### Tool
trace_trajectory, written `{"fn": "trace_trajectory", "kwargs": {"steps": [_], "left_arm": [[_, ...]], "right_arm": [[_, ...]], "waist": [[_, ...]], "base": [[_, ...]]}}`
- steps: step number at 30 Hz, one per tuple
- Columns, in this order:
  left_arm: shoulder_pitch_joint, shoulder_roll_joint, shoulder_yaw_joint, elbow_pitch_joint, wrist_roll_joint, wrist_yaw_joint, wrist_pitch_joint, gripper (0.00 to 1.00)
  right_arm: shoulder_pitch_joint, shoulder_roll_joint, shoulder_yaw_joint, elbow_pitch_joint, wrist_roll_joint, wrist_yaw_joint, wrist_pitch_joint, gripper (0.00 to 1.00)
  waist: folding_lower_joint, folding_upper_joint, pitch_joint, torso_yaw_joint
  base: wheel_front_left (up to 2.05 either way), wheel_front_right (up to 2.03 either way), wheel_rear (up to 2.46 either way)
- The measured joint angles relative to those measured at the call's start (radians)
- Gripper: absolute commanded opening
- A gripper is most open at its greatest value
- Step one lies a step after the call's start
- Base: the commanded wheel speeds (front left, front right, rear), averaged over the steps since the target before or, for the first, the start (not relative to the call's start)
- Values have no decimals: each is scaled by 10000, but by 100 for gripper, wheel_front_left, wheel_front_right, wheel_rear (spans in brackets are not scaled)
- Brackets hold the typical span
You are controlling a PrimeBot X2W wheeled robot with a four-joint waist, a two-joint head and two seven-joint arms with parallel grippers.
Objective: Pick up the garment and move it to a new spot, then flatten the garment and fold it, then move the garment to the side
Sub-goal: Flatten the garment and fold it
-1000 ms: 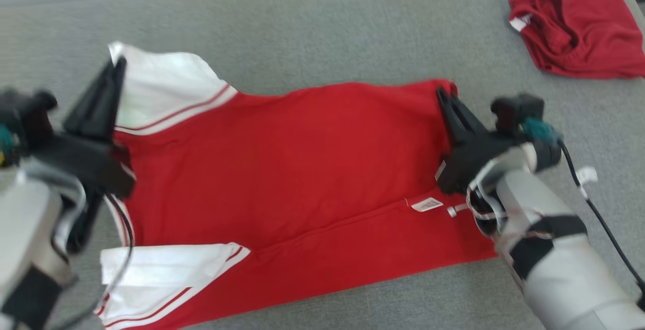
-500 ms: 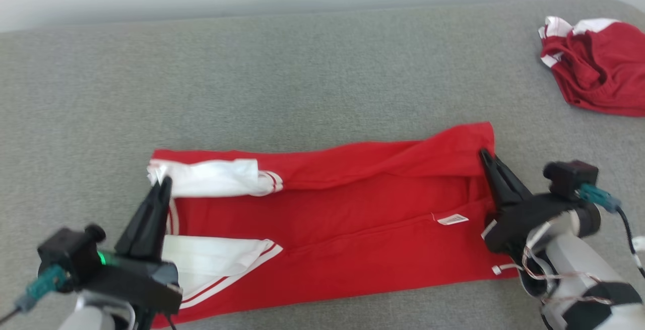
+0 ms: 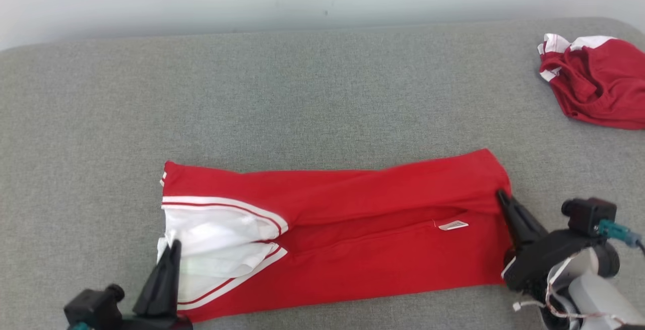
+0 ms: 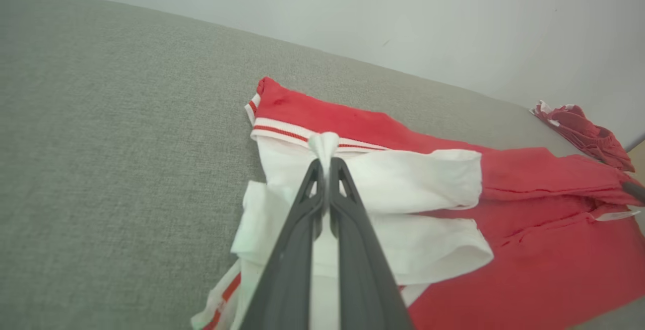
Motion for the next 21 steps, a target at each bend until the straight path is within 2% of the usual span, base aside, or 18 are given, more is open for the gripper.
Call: {"fn": "trace_trajectory", "kwargs": {"steps": [2, 3, 4, 5, 6, 16, 21], "left_arm": [[117, -178, 67, 186, 56, -38, 0, 0], [173, -242, 98, 234, 161, -40, 0, 0], [196, -322, 203, 249, 236, -42, 0, 31], [196, -389, 309, 247, 311, -50, 0, 83], [202, -449, 393, 221, 479, -54, 0, 100], [716, -1390, 2316, -786, 2445, 10, 0, 100], [874, -1866, 3175, -1162, 3377, 138, 0, 100]], "right_arm": [[228, 92, -48, -105, -8, 0, 171, 0], [331, 128, -86, -153, -12, 0, 221, 30], [414, 140, -130, -219, -61, 0, 224, 75], [491, 150, -222, -274, -77, 0, 224, 100], [572, 157, -284, -353, -81, 0, 221, 100], [1290, 113, -1018, -1352, -591, 0, 224, 100], [1048, 326, -1486, -965, -1250, 0, 769, 100]], "waist": [[0, 0, -76, -3], [0, 1, -118, -1], [0, 0, -164, 6], [0, 0, -212, 16], [0, 0, -262, 25], [0, 0, -811, 136], [1, 0, -972, 233]], "base": [[0, 0, 0], [0, 0, 0], [0, 0, 0], [0, 0, 0], [0, 0, 0], [0, 0, 0], [0, 0, 0]]}}
